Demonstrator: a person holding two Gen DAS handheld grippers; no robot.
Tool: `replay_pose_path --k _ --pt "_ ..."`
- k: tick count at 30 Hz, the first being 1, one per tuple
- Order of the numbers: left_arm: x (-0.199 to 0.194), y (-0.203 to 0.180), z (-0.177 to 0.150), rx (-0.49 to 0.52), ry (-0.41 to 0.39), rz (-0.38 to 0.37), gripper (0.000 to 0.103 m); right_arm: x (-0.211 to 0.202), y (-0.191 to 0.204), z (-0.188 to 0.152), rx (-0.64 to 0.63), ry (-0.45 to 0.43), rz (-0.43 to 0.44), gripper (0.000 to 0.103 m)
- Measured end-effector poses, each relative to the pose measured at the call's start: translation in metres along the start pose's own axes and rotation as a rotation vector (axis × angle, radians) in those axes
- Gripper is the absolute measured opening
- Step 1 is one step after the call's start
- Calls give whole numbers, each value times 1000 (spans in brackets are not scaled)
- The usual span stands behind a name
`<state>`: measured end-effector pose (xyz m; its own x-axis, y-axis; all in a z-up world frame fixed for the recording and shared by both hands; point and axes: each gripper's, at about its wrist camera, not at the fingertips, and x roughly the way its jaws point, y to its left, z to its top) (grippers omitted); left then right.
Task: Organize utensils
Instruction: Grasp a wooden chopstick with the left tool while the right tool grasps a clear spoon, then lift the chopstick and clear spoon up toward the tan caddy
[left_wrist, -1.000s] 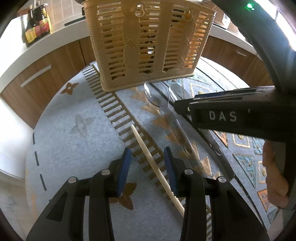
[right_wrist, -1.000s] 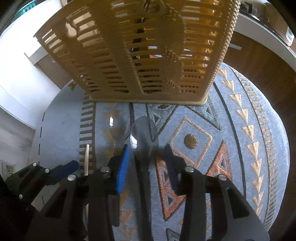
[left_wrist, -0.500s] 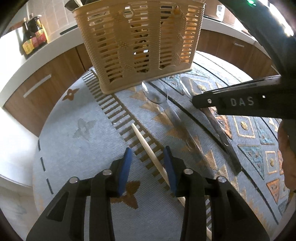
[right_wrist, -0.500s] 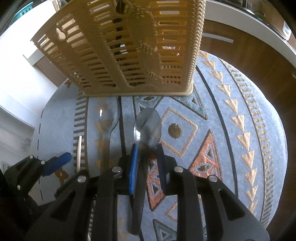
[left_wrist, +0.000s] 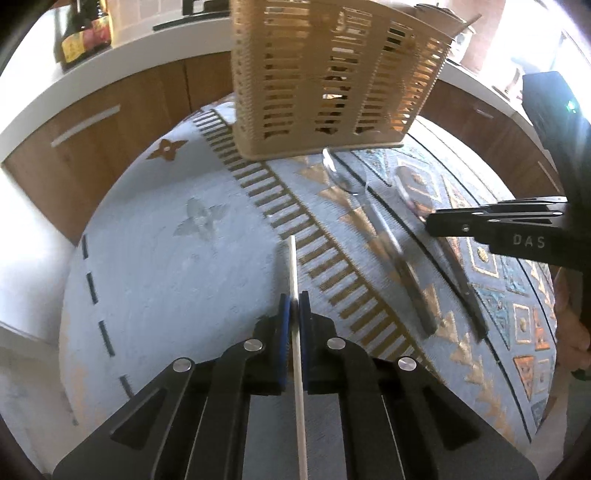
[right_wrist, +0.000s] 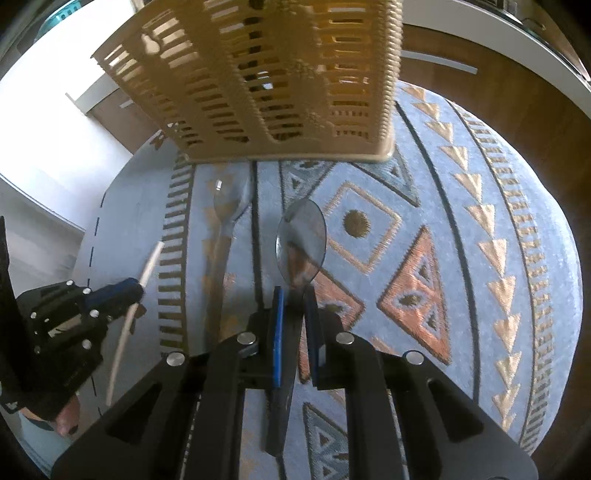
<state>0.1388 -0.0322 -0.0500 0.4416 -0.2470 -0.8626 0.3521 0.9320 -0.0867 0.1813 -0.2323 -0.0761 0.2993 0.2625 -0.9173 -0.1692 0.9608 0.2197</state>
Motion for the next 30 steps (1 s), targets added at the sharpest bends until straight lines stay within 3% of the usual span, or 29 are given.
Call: replay_pose_path --k 4,6,8,18,21,22,25,26,27,30 --pt "0 9 0 -23 15 -21 4 -8 -10 2 28 0 -5 13" --pt "0 13 2 -33 23 -35 5 -12 -13 5 44 1 3 37" --pt "1 14 5 -32 32 -38 11 -18 -15 8 46 -14 7 51" --pt "12 8 26 85 174 -53 13 2 -6 31 35 41 -98 51" --pt "17 0 31 164 216 -31 13 6 2 34 7 44 -137 51" --pt "18 -4 31 185 225 -29 14 7 6 35 -7 43 -159 50" --pt "20 -12 34 251 257 -17 16 10 19 35 -43 37 -207 30" --pt "21 -14 35 268 262 -8 15 9 21 36 -42 41 -205 29" --pt "21 -15 35 286 261 16 6 9 22 36 -42 42 -204 29" --pt "22 -17 36 291 251 23 4 8 26 35 -41 34 -200 29"
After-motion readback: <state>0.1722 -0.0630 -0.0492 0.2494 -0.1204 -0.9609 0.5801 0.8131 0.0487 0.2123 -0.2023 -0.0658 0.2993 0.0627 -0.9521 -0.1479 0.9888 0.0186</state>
